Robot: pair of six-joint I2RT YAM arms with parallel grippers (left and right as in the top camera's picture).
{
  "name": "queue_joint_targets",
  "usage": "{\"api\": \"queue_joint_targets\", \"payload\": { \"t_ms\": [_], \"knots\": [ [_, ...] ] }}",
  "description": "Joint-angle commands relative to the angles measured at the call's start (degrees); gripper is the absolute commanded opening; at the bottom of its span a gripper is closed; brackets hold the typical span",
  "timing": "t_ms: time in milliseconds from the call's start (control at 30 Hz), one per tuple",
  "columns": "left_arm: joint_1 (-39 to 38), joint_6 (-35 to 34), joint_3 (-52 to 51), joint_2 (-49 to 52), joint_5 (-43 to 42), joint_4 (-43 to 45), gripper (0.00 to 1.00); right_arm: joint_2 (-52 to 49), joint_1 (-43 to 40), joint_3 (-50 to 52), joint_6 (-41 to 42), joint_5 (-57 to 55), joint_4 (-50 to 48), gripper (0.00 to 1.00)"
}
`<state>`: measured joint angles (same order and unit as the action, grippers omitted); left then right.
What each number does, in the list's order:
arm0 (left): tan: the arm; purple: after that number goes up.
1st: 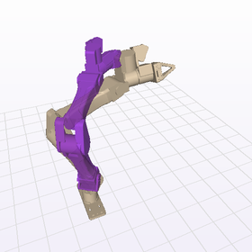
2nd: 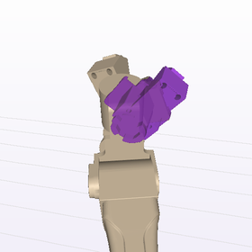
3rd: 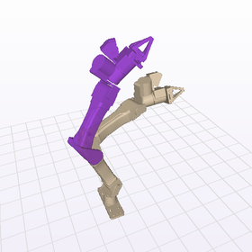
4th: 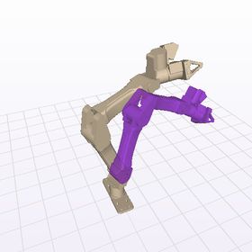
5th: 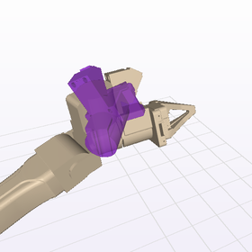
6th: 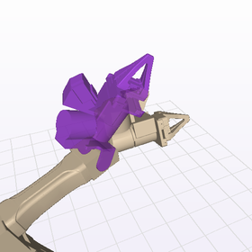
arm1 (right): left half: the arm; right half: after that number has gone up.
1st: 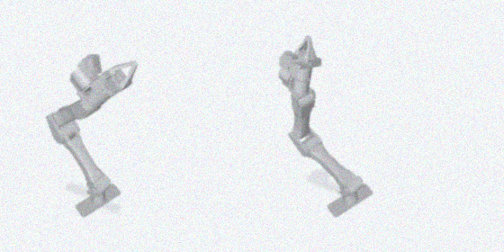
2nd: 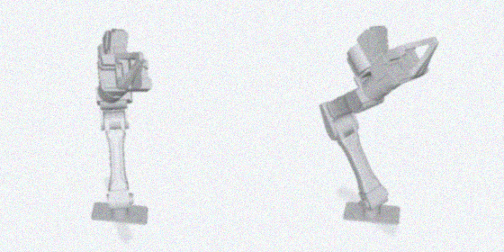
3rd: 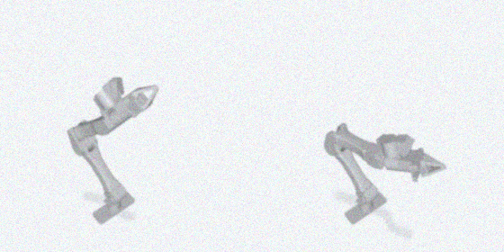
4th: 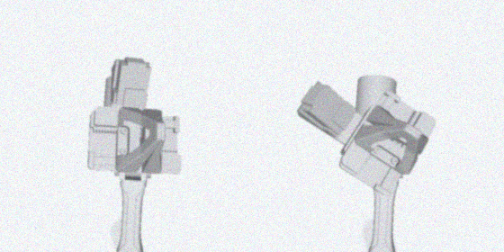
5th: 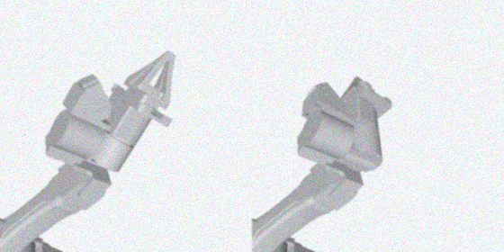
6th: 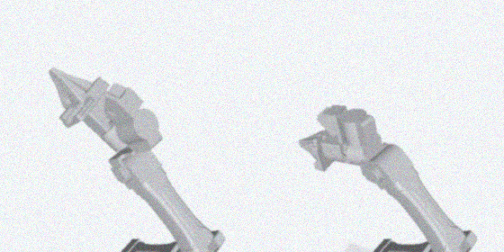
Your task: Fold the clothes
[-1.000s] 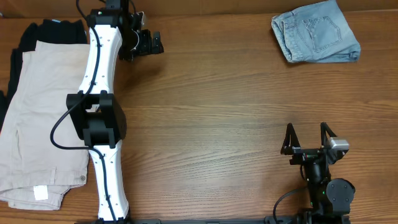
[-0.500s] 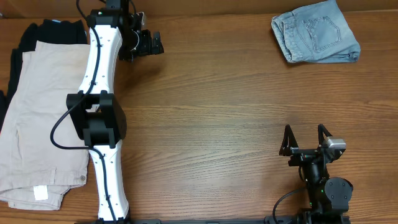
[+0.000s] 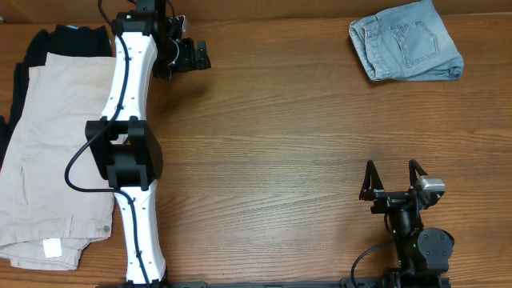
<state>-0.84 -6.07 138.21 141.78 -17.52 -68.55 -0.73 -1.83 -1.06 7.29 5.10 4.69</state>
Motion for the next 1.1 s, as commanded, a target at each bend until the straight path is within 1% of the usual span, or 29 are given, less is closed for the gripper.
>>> {"api": "queue_joint_targets", "payload": {
  "t_ms": [0,100,200,300,367,400,433,467,500,567,600,700,733,900,933,1033,1067],
  "knots": [
    [-0.50,-0.37,0.74,0.26,0.15,0.00,1.00,0.57,0.33,0.61,0.20,-0.11,-0.33,1.00],
    [-0.87,-0.37,0.74,-0.48,0.15,-0.15,1.00,0.57,0.33,0.61,0.20,-0.11,-0.33,1.00],
    [-1.22,-0.37,0.44,-3.50,0.13,-0.17,1.00,0.57,0.33,0.61,0.20,-0.11,-0.33,1.00],
    [-1.29,-0.37,-2.71,-10.60,0.15,0.07,1.00,0.57,0.33,0.61,0.20,-0.11,-0.33,1.00],
    [-1.29,-0.37,-8.74,-17.35,0.13,1.95,1.00,0.57,0.33,0.61,0.20,-0.13,-0.33,1.00],
    [-1.29,-0.31,-16.06,-23.98,0.17,4.94,1.00,0.57,0.33,0.61,0.20,-0.11,-0.33,1.00],
    [-1.29,-0.15,-19.08,-26.32,0.42,5.99,1.00,0.57,0.33,0.61,0.20,-0.11,-0.33,1.00],
    [-1.27,-0.17,-24.52,-31.01,0.87,7.37,1.00,0.57,0.33,0.61,0.20,-0.11,-0.33,1.00],
    [-0.96,0.07,-31.52,-36.65,2.16,8.44,1.00,0.57,0.33,0.61,0.20,-0.11,-0.33,1.00],
    [-0.04,0.48,-41.77,-44.50,7.39,13.03,1.00,0.57,0.33,0.61,0.20,-0.11,-0.33,1.00],
    [0.90,0.48,-49.72,-49.99,8.76,18.67,1.00,0.57,0.33,0.61,0.20,-0.11,-0.33,1.00],
    [2.56,0.98,-65.72,-59.36,9.16,32.59,1.00,0.57,0.33,0.61,0.20,-0.11,-0.33,1.00],
    [3.34,1.22,-74.29,-64.06,9.16,40.04,1.00,0.57,0.33,0.61,0.20,-0.11,-0.33,1.00],
    [5.46,1.40,-99.10,-78.68,9.14,60.87,1.00,0.57,0.33,0.61,0.20,-0.11,-0.33,1.00],
    [6.01,1.40,-106.92,-83.97,9.14,67.82,1.00,0.57,0.33,0.61,0.20,-0.11,-0.33,1.00],
    [6.08,1.40,-118.33,-91.10,9.14,79.67,1.00,0.57,0.33,0.61,0.20,-0.11,-0.33,1.00],
    [6.08,1.68,-123.34,-94.88,9.14,84.32,1.00,0.57,0.33,0.61,0.20,-0.11,-0.33,1.00]
  ]
}}
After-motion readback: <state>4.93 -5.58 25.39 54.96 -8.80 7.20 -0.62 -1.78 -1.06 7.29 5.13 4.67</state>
